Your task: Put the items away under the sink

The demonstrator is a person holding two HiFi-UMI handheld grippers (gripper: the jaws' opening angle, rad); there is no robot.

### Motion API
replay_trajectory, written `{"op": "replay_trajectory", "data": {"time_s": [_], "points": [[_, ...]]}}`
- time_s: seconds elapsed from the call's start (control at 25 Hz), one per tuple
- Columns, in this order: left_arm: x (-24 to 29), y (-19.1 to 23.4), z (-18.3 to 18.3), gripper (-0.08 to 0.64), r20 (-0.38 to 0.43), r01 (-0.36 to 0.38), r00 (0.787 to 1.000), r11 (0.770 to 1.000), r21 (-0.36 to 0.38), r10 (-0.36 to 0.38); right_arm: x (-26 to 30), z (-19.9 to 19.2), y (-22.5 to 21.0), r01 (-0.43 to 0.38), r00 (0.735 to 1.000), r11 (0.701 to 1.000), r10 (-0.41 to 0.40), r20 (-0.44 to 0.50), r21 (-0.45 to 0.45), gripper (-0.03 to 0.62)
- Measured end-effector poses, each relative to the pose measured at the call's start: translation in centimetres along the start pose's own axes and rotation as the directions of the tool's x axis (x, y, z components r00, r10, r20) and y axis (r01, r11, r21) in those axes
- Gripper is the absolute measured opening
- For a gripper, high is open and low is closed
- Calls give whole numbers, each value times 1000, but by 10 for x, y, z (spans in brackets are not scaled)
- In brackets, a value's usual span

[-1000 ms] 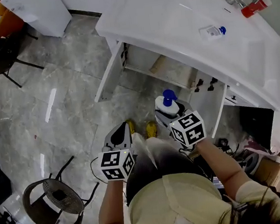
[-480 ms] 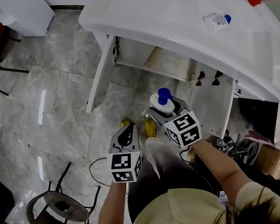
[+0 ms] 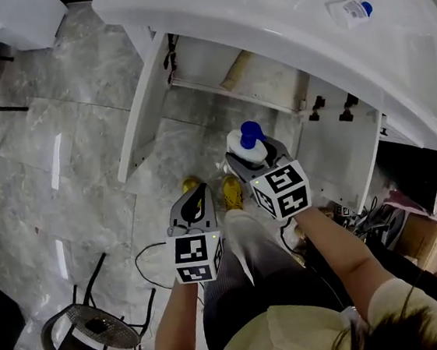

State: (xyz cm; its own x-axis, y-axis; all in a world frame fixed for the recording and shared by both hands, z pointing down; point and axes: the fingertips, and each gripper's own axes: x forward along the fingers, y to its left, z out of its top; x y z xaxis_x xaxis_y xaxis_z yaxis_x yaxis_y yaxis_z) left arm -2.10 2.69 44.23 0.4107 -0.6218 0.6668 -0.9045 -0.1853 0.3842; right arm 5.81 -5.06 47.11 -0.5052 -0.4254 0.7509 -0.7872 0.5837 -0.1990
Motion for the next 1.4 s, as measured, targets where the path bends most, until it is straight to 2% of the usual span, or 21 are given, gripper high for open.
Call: {"op": "replay_trajectory", "data": {"time_s": [0.4,0.72,0.96,1.4], "points": [[48,0,-41,38,-24,28,999,999,-25,-29,43,-27,-18,8,1000,1000,-8,19,14,281],[70,5,-50,38,-7,30,999,998,-56,-31,64,-41,-31,15,1000,1000,-15,22,12,282],[86,20,-63,38,-20,17,1000,997,-80,-19,85,-48,-45,36,999,999,-37,26,13,282],[115,60,-75,38,-18,-18,1000,995,-102,16,138,-44,-58,44,998,998,-42,57,-37,282]]}}
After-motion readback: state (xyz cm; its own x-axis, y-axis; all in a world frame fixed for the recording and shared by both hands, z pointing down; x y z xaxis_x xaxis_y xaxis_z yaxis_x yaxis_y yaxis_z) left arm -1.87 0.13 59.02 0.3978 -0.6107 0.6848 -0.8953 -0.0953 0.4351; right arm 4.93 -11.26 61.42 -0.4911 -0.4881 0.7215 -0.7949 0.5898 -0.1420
